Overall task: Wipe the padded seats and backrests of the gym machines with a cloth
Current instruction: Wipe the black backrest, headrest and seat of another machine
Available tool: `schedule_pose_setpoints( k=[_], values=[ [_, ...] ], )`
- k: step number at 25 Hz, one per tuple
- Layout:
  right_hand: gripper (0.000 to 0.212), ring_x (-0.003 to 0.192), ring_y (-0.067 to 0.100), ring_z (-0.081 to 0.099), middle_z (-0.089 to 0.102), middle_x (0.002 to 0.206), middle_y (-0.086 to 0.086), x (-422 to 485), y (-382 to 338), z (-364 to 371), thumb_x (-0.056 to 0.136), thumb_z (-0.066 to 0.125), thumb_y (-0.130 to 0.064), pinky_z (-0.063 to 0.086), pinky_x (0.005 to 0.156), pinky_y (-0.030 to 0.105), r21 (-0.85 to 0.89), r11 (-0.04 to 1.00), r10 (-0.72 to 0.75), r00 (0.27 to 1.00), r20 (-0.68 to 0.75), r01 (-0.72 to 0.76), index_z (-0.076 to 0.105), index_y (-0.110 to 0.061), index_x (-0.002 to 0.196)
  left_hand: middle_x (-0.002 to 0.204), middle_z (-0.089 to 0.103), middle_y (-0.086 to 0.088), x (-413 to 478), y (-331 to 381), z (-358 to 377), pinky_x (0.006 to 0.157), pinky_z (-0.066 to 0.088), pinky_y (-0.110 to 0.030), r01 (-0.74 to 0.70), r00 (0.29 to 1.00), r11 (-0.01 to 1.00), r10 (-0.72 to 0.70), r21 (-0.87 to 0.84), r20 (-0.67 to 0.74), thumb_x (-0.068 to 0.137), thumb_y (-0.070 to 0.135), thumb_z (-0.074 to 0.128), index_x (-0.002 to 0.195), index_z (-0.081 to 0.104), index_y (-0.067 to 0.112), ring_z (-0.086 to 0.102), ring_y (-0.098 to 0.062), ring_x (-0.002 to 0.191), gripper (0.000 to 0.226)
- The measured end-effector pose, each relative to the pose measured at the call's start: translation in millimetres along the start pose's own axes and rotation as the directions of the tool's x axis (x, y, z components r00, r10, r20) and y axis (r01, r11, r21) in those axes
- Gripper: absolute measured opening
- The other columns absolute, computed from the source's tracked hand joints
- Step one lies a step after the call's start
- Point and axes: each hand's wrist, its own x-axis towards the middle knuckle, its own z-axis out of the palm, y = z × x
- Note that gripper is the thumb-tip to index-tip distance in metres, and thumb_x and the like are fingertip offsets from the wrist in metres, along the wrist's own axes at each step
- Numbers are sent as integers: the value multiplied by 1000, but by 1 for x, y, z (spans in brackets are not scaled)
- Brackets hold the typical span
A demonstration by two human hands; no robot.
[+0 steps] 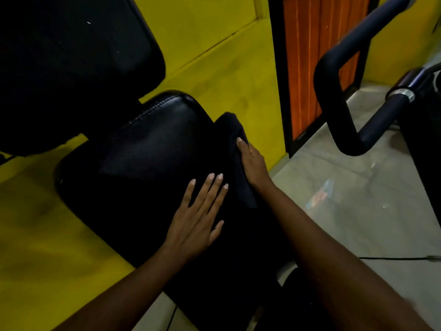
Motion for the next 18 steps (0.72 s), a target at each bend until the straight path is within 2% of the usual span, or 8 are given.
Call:
schedule_pose_setpoints(
  k=[3,8,10,15,18],
  values=[
    [37,110,29,56,63,119,15,-23,60,-16,100,37,-33,33,72,22,-109,988,104,991,-84,-113,58,-13,122,157,20,-13,7,24,19,117,3,-50,-76,997,997,76,1,24,87,44,32,148,26,7,13,-28,145,71],
    [33,96,31,60,67,103,15,-48,132,-40,99,38,-31,36,69,29,-287,951,59,979,-195,-114,63,-13,112,157,14,-18,19,66,50,118,-2,-50,-231,972,971,227,66,55,91,45,23,149,18,3,8,-31,145,72],
    [33,98,33,59,66,105,16,-55,157,-52,99,38,-31,35,69,28,-280,938,140,963,-230,-203,63,-12,111,157,12,-19,21,71,58,117,0,-50,-231,973,968,227,103,49,92,45,18,149,15,3,8,-31,145,71],
    [41,107,39,57,63,112,26,-77,222,-94,99,37,-34,40,80,34,-191,866,436,885,-163,-462,61,-3,112,157,11,-20,20,72,64,117,3,-50,-244,970,961,244,128,17,93,45,17,149,13,0,11,-34,145,72],
    [38,111,31,58,65,114,19,-65,211,-99,97,41,-37,41,83,31,-190,868,452,889,-80,-458,64,-11,113,157,12,-20,21,78,62,118,2,-50,-234,972,969,234,84,11,93,44,18,149,15,0,10,-34,145,71]
  ],
)
